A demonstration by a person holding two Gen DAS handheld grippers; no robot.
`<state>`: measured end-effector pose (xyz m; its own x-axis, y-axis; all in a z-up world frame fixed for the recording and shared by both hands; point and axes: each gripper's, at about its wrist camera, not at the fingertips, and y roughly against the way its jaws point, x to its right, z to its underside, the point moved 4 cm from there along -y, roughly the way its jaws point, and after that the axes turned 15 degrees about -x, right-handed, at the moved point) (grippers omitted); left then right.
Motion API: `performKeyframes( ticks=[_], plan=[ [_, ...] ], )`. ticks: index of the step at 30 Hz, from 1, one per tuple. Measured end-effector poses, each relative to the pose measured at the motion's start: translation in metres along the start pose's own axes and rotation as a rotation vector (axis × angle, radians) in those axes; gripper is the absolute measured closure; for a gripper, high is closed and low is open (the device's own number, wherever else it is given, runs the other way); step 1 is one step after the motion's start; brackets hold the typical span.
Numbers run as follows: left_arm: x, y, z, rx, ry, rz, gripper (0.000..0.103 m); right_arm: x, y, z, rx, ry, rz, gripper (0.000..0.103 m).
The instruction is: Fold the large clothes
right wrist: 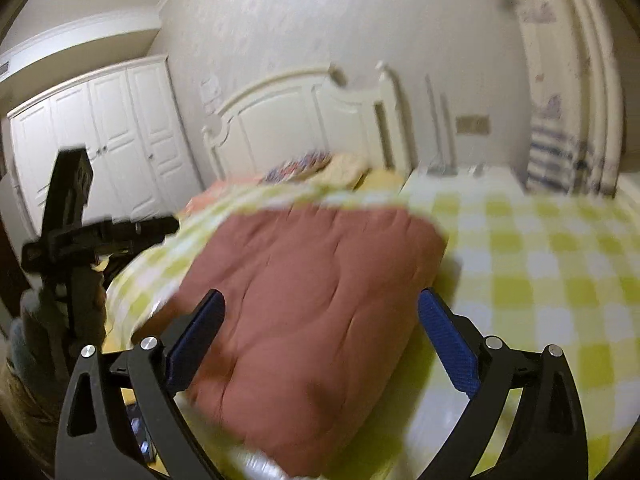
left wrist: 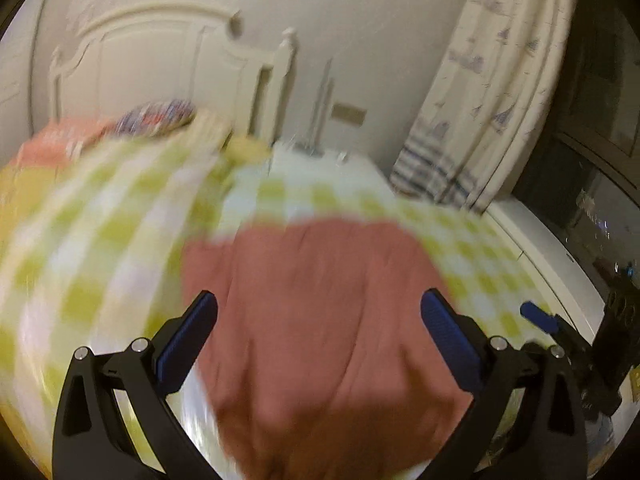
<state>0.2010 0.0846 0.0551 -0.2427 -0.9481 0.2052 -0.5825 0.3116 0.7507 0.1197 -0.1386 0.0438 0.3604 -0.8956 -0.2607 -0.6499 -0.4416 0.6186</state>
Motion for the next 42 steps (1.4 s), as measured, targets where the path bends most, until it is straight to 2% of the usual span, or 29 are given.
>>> performKeyframes(
  ticks=[2,4,6,7,8,9,10,11,13,14,18,30,36,42],
  plan=[
    [0.019,-0.016,-0.035,-0.014,-0.051,-0.043,0.002,-0.001,-0.005,-0.021,0.011,0.006,0.020,0.011],
    [0.036,-0.050,-0.062,-0.048,-0.102,-0.067,0.002,-0.009,-0.020,-0.034,0.006,0.019,0.013,0.023],
    [0.037,-0.092,-0.071,-0.129,-0.105,-0.094,0.002,-0.022,-0.047,-0.040,-0.044,0.060,0.006,0.025],
    [0.031,-0.117,-0.071,-0.181,-0.101,-0.098,0.002,-0.034,-0.068,-0.040,-0.086,0.112,0.014,0.026],
    [0.017,-0.152,-0.065,-0.236,-0.093,-0.146,0.002,-0.040,-0.086,-0.037,-0.129,0.152,0.035,0.026],
    [0.007,-0.170,-0.058,-0.259,-0.085,-0.163,0.002,-0.046,-0.107,-0.031,-0.197,0.189,0.059,0.025],
    [-0.006,-0.186,-0.051,-0.277,-0.058,-0.126,0.002,-0.052,-0.133,-0.019,-0.266,0.236,0.092,0.024],
    [-0.024,-0.194,-0.047,-0.280,0.014,-0.042,0.002,-0.056,-0.141,-0.011,-0.250,0.277,0.131,0.024],
    [-0.043,-0.191,-0.043,-0.270,0.078,0.040,0.002,-0.062,-0.145,-0.004,-0.244,0.318,0.172,0.024],
    [-0.045,-0.192,-0.042,-0.265,0.084,0.050,0.002,-0.063,-0.145,-0.003,-0.247,0.320,0.173,0.023],
    [-0.038,-0.193,-0.040,-0.255,0.057,-0.008,0.002,-0.060,-0.146,0.000,-0.250,0.313,0.155,0.023],
    [-0.036,-0.200,-0.040,-0.234,0.061,-0.057,0.002,-0.049,-0.152,-0.002,-0.260,0.298,0.097,0.022],
    [-0.043,-0.211,-0.039,-0.253,0.079,-0.025,0.002,-0.040,-0.159,-0.002,-0.271,0.250,0.025,0.021],
    [-0.043,-0.211,-0.042,-0.257,0.078,-0.011,0.002,-0.041,-0.157,-0.003,-0.261,0.261,0.048,0.021]
  ],
)
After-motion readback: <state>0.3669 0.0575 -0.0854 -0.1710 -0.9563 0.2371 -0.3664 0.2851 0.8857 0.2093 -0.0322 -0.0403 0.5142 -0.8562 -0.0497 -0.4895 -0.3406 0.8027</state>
